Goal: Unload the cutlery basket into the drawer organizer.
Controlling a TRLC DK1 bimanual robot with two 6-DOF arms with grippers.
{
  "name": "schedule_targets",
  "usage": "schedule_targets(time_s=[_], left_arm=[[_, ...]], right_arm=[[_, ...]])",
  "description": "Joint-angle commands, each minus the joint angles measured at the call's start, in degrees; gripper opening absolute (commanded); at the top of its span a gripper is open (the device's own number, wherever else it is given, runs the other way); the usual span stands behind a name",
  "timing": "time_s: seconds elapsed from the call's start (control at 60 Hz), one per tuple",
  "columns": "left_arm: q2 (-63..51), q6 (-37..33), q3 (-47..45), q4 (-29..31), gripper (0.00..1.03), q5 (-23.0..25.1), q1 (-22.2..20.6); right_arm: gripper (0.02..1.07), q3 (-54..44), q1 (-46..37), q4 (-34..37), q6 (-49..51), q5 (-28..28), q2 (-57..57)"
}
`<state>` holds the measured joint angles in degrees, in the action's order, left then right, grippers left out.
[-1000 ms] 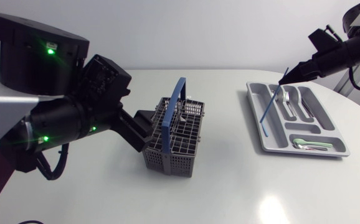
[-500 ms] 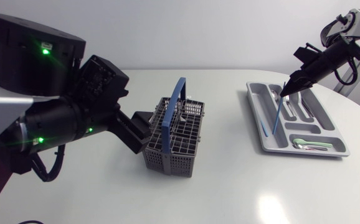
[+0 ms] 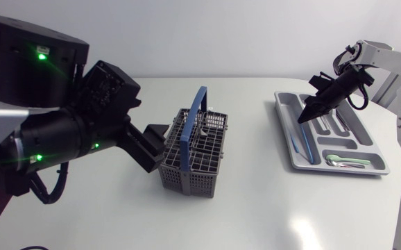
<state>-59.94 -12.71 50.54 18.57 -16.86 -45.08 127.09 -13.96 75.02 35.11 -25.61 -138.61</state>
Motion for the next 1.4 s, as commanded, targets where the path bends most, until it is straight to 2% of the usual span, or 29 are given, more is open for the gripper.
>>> schedule_targets(time_s=[0.0,0.117,0.233,0.283,0.483,0.667,0.817,1.017,1.2,1.383], left_arm=[[1.32,-1.09,-1.33,0.50,0.98,-0.36,-0.36],[1.67,-1.26,-1.59,0.68,0.98,-0.36,-0.36],[2.37,-1.53,-2.20,1.03,0.98,-0.28,-0.18],[2.81,-1.53,-2.82,1.21,0.98,-0.01,-0.27],[4.22,-2.76,-6.07,3.49,0.98,2.18,-0.01],[4.48,-4.60,-10.47,4.37,0.98,3.59,0.61],[4.22,-6.27,-12.75,4.37,0.98,5.44,2.98],[1.41,-6.80,-14.77,3.67,0.98,7.63,5.18],[-3.43,-6.98,-15.92,0.68,0.98,10.36,6.32],[-9.40,-6.98,-15.21,-5.56,0.98,10.89,7.90]], right_arm=[[0.26,0.71,0.24,-1.11,-1.36,0.38,-1.67],[0.42,0.44,0.16,-2.51,-2.33,0.56,-0.17],[0.66,-2.02,0.16,-5.06,-3.21,0.47,4.40],[0.73,-5.89,0.95,-8.67,-3.21,0.47,8.09],[0.74,-19.07,8.42,-19.04,-3.82,-2.08,18.72],[0.74,-19.51,15.10,-22.47,-6.72,-2.70,16.61],[0.74,-17.84,20.28,-25.28,-10.15,-2.96,13.45],[0.73,-12.39,24.85,-25.28,-13.05,-2.70,8.00],[0.73,-8.87,26.44,-24.84,-14.63,-2.70,4.92],[0.73,-9.67,27.23,-23.26,-14.55,-3.66,4.75]])
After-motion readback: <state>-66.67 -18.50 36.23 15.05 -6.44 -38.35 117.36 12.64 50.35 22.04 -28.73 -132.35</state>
